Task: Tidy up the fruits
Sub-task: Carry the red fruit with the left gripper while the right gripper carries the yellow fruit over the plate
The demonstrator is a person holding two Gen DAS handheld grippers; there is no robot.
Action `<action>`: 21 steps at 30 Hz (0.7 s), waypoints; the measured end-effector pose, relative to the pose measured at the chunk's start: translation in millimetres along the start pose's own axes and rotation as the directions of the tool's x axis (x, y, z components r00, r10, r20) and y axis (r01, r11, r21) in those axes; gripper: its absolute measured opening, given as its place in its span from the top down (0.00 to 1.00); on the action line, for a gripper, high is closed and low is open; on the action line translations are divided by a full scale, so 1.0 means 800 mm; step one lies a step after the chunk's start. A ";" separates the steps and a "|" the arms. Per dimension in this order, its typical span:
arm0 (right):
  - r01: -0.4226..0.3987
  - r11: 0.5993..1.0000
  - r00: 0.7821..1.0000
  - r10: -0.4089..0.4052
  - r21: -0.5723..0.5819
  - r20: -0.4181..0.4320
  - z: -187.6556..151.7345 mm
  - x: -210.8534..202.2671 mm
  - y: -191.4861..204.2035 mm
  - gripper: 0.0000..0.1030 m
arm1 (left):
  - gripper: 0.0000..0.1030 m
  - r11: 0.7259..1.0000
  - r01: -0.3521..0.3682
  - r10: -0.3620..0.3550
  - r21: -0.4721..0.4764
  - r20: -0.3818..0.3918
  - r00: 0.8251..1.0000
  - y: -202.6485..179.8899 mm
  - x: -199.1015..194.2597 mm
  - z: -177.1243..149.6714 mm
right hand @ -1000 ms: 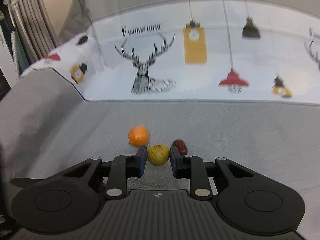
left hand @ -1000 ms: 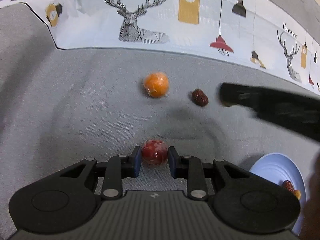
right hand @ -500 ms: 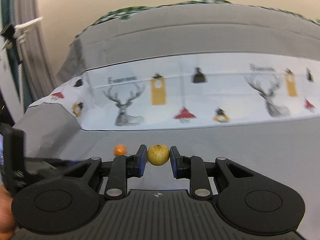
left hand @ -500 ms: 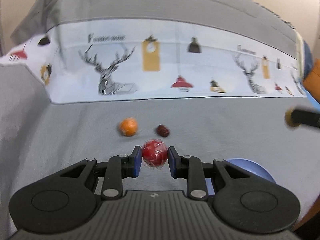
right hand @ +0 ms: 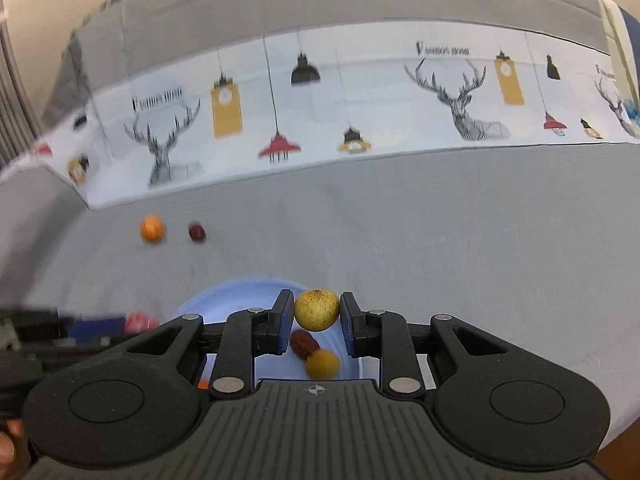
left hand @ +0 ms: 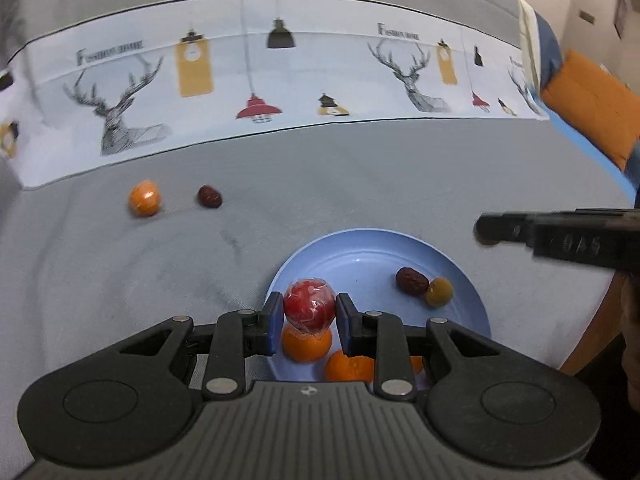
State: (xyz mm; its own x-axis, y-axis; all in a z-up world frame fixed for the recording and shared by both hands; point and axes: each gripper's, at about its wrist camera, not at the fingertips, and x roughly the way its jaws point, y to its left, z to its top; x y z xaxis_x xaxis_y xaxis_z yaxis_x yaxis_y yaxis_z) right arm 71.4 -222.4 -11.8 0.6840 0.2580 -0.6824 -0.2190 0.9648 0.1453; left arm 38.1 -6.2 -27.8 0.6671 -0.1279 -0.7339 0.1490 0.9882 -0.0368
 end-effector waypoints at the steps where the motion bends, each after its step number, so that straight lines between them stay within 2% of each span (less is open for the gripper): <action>1: 0.013 1.000 1.000 -0.013 -0.020 -0.023 -0.002 0.005 0.005 0.74 | 0.70 1.000 -0.002 0.002 0.012 0.002 1.000 -0.002 0.006 0.001; 3: 0.039 0.998 0.996 -0.042 -0.048 -0.073 -0.007 0.017 0.010 0.74 | 0.70 0.999 -0.005 0.005 0.037 -0.009 1.000 -0.008 0.017 -0.001; 5: 0.031 0.999 0.994 -0.035 -0.041 -0.103 -0.010 0.025 0.011 0.74 | 0.70 0.998 -0.001 0.002 0.062 -0.021 1.000 -0.017 0.024 -0.005; 12: 0.007 0.999 0.990 -0.013 -0.040 -0.138 -0.012 0.037 0.014 0.74 | 0.70 0.985 0.005 -0.009 0.172 0.023 1.000 -0.042 0.025 -0.011; 21: 0.003 0.999 0.990 -0.009 -0.040 -0.142 -0.012 0.040 0.014 0.74 | 0.70 0.986 0.000 -0.002 0.170 0.015 1.000 -0.040 0.027 -0.010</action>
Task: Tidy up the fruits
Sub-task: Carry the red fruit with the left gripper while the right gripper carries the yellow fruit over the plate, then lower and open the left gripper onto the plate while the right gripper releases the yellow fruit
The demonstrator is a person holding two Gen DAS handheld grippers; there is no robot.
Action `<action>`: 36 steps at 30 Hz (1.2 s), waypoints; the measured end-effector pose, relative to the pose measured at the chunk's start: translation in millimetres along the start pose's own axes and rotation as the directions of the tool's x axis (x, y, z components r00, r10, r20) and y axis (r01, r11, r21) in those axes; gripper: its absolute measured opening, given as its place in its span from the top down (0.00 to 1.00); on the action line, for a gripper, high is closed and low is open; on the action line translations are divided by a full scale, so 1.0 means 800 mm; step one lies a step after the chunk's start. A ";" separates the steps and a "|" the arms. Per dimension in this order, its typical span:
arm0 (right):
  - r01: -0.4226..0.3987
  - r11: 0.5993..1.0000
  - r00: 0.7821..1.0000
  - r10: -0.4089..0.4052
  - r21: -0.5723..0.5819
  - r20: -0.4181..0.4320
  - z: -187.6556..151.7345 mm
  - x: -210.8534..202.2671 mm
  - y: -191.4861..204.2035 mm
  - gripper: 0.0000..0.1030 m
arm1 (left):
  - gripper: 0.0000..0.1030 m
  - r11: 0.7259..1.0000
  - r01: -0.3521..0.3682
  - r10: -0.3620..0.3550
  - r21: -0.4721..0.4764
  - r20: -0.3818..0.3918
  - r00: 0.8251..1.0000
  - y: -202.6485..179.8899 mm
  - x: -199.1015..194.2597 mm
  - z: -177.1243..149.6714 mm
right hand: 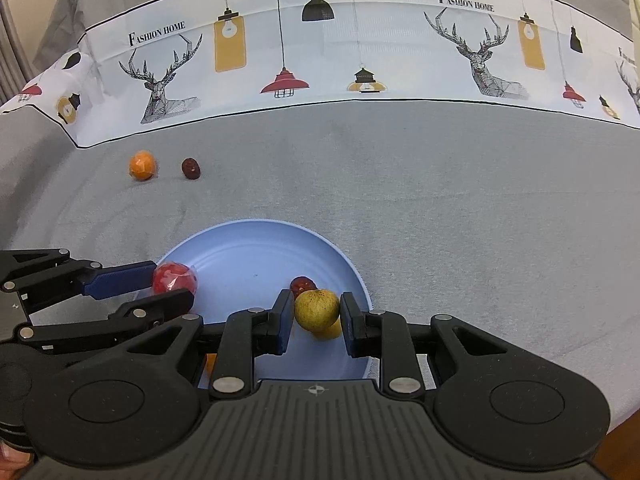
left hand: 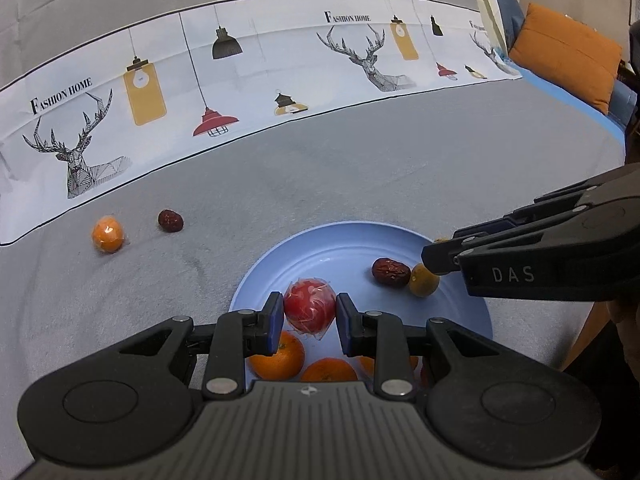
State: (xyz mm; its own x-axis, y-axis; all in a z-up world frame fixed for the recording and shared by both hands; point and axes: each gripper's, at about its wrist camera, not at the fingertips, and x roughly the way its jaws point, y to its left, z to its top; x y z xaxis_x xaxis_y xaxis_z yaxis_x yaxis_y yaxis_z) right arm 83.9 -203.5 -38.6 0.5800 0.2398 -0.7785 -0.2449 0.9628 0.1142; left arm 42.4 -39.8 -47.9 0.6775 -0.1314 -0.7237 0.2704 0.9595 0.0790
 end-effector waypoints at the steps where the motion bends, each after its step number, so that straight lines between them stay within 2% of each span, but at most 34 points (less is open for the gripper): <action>1: 0.000 1.000 1.000 0.000 -0.002 0.000 0.000 0.000 0.001 0.74 | 0.70 1.000 0.000 0.000 0.001 0.000 1.000 0.000 0.000 0.000; 36: 0.014 0.999 1.000 -0.013 -0.036 0.012 -0.003 0.001 0.008 0.74 | 0.70 1.000 -0.009 0.009 0.012 -0.002 1.000 -0.001 0.001 0.000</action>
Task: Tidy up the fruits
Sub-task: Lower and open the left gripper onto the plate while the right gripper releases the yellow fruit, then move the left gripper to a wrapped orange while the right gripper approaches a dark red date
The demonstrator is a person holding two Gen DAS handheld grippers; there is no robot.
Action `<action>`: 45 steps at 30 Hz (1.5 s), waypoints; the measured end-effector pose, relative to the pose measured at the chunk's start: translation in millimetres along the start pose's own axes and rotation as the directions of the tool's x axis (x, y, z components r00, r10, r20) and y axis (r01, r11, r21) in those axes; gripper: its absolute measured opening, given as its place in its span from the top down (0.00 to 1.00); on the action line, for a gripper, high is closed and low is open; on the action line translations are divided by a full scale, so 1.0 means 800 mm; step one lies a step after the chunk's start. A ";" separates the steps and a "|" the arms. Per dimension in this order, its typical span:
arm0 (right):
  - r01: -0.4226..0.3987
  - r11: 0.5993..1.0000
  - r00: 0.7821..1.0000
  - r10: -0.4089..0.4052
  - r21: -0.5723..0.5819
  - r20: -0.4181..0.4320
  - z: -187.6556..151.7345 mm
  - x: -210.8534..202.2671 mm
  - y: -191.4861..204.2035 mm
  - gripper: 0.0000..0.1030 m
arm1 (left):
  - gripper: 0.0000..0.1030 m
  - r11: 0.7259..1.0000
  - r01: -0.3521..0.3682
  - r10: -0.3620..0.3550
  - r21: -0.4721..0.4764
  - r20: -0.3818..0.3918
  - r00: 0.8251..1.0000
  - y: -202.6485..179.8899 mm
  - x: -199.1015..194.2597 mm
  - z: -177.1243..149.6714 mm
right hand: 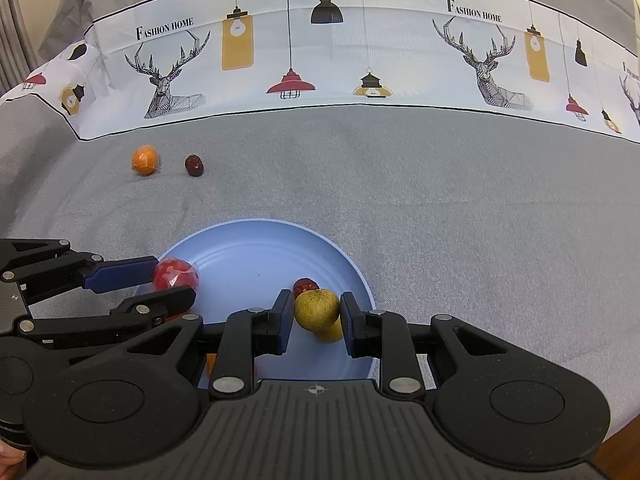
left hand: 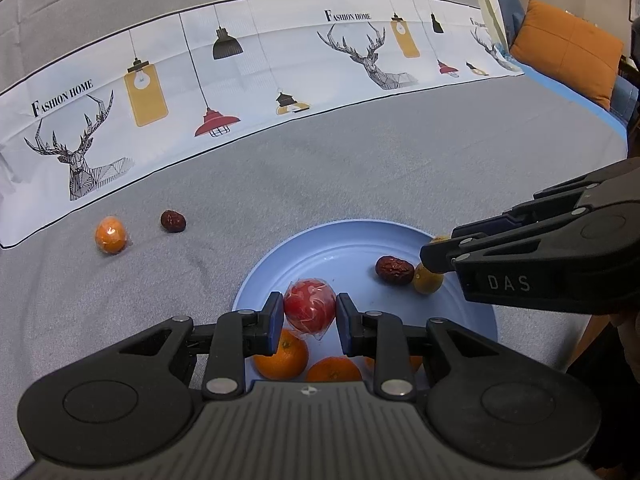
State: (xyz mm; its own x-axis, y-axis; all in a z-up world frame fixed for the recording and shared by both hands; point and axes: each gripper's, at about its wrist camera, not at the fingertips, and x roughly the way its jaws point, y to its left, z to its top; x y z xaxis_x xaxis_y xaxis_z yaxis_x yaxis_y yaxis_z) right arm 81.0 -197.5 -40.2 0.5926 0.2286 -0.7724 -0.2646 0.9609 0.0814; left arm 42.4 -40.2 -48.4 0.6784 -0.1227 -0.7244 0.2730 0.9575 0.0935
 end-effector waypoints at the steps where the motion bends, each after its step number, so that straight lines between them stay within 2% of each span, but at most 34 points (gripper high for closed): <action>1: 0.000 1.000 1.000 0.000 0.000 0.000 0.000 0.000 0.000 0.74 | 0.70 1.000 0.001 -0.001 0.000 0.000 1.000 0.000 0.000 0.000; 31: 0.012 1.000 1.000 -0.012 -0.002 0.010 -0.001 0.000 0.002 0.74 | 0.69 1.000 0.003 -0.003 -0.013 0.012 1.000 0.000 -0.004 0.005; 33: 0.019 1.000 1.000 -0.019 0.002 0.011 -0.001 0.000 0.001 0.63 | 0.62 1.000 0.000 0.001 -0.026 0.018 1.000 0.002 -0.006 0.007; 35: 0.029 1.000 0.999 -0.030 0.007 0.020 -0.001 -0.001 0.001 0.58 | 0.56 0.999 -0.010 0.011 -0.037 0.025 1.000 0.005 -0.007 0.009; 43: 0.059 0.998 0.996 -0.061 0.025 0.068 0.001 -0.007 -0.002 0.58 | 0.57 0.994 -0.032 0.037 -0.104 0.046 0.998 0.022 -0.015 0.015; 45: 0.062 0.998 0.994 -0.064 0.028 0.090 0.002 -0.010 -0.003 0.58 | 0.64 0.991 -0.037 0.044 -0.126 0.053 0.998 0.029 -0.017 0.017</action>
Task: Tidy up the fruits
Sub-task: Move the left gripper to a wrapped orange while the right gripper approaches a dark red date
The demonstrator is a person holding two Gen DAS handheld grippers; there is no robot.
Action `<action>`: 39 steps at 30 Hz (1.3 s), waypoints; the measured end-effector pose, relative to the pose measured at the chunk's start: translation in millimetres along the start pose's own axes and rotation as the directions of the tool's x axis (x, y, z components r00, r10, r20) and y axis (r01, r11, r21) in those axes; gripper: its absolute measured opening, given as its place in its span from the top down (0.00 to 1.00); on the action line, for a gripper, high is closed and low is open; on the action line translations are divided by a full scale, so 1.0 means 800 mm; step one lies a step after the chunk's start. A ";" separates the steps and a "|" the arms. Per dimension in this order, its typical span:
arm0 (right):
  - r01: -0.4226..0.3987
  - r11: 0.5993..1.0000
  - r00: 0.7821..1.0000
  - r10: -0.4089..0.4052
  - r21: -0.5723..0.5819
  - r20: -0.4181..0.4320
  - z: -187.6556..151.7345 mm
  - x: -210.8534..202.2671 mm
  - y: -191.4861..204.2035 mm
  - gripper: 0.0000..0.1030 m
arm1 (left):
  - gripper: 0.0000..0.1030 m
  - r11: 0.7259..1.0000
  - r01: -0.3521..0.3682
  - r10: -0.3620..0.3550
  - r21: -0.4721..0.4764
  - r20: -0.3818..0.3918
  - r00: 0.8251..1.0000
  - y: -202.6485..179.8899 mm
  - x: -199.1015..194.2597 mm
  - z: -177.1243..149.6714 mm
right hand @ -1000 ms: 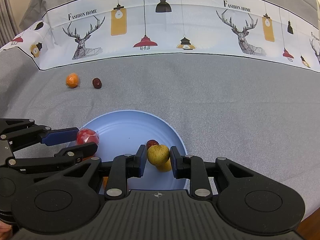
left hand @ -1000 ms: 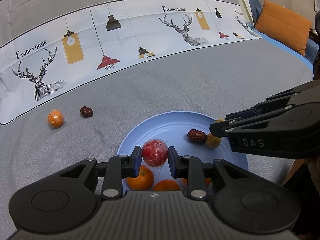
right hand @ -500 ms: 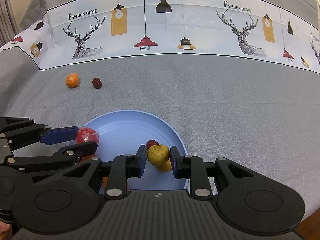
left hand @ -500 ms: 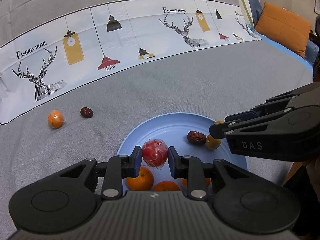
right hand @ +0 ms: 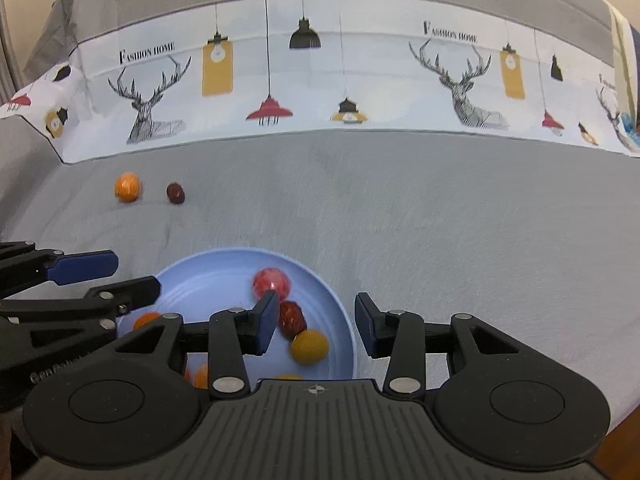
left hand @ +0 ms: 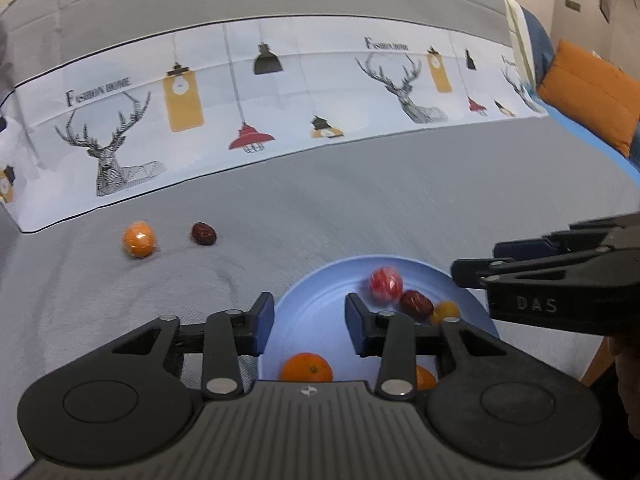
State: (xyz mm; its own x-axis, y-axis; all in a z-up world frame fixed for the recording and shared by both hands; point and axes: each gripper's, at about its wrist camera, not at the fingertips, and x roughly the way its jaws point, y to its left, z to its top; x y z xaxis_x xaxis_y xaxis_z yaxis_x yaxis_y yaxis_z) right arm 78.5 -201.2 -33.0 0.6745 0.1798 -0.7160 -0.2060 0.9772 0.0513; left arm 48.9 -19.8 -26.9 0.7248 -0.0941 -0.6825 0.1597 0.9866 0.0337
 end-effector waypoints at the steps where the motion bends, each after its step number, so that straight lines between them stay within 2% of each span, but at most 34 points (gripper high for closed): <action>1: -0.002 1.000 1.000 0.002 0.004 0.008 0.001 -0.001 -0.001 0.58 | 0.74 1.000 -0.003 0.003 -0.010 0.004 1.000 0.003 -0.001 0.001; 2: -0.005 1.000 1.000 0.005 0.011 0.017 0.002 -0.002 -0.002 0.58 | 0.80 1.000 -0.008 0.008 -0.017 0.009 1.000 0.006 -0.002 0.003; 5: -0.018 0.999 0.999 0.016 0.028 0.047 0.006 -0.005 -0.004 0.61 | 0.87 0.999 -0.031 0.032 -0.027 0.037 0.999 0.014 -0.007 0.010; 6: -0.025 0.999 0.998 0.023 0.033 0.060 0.006 -0.007 -0.004 0.67 | 0.87 0.999 -0.036 0.038 -0.029 0.049 0.998 0.017 -0.009 0.013; 9: -0.050 0.998 0.993 0.046 0.038 0.105 0.010 -0.014 -0.002 0.75 | 0.87 0.998 -0.045 0.049 -0.054 0.071 0.996 0.029 -0.013 0.024; 12: -0.072 0.997 0.987 0.066 0.038 0.148 0.015 -0.019 0.002 0.76 | 0.87 0.995 -0.039 0.046 -0.092 0.078 0.996 0.047 -0.009 0.044; 17: -0.111 0.993 0.976 0.099 0.051 0.194 0.026 -0.023 0.013 0.77 | 0.87 0.988 -0.094 0.107 -0.126 0.100 0.989 0.085 0.021 0.092; 19: -0.124 0.991 0.973 0.110 0.058 0.203 0.030 -0.022 0.020 0.77 | 0.87 0.984 -0.131 0.145 -0.120 0.115 0.983 0.101 0.036 0.102; 21: -0.134 0.990 0.971 0.120 0.053 0.205 0.034 -0.021 0.028 0.77 | 0.87 0.979 -0.171 0.187 -0.113 0.151 0.971 0.117 0.048 0.093; 22: -0.139 0.989 0.971 0.127 0.046 0.204 0.036 -0.020 0.032 0.77 | 0.87 0.975 -0.186 0.202 -0.119 0.141 0.969 0.126 0.055 0.086; 24: -0.157 0.987 0.970 0.148 0.032 0.192 0.040 -0.016 0.042 0.77 | 0.87 0.963 -0.210 0.223 -0.167 0.062 0.973 0.145 0.071 0.084; 28: -0.193 0.981 0.968 0.190 0.004 0.162 0.053 -0.005 0.063 0.76 | 0.87 0.953 -0.210 0.225 -0.220 0.047 0.973 0.168 0.078 0.086; 32: -0.218 0.976 0.968 0.217 0.000 0.126 0.075 0.020 0.084 0.76 | 0.87 0.932 -0.213 0.227 -0.293 0.013 0.974 0.187 0.086 0.085; 35: -0.223 0.974 0.972 0.225 -0.040 0.073 0.093 0.050 0.106 0.76 | 0.87 0.907 -0.207 0.218 -0.366 -0.011 0.976 0.207 0.092 0.083; 37: -0.223 0.974 0.973 0.225 -0.045 0.052 0.103 0.070 0.118 0.76 | 0.87 0.879 -0.195 0.199 -0.436 -0.037 0.979 0.223 0.096 0.078; 39: -0.227 0.972 0.973 0.229 -0.056 0.038 0.111 0.087 0.126 0.76 | 0.87 0.838 -0.175 0.170 -0.517 -0.058 0.984 0.241 0.100 0.071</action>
State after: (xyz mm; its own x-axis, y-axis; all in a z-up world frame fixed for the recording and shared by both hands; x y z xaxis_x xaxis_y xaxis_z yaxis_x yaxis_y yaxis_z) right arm 167.6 -79.9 -16.3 0.6360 0.4032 -0.6580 -0.3931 0.9030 0.1733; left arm 175.7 155.2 -33.3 0.7010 0.0829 -0.7083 -0.3401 0.9119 -0.2298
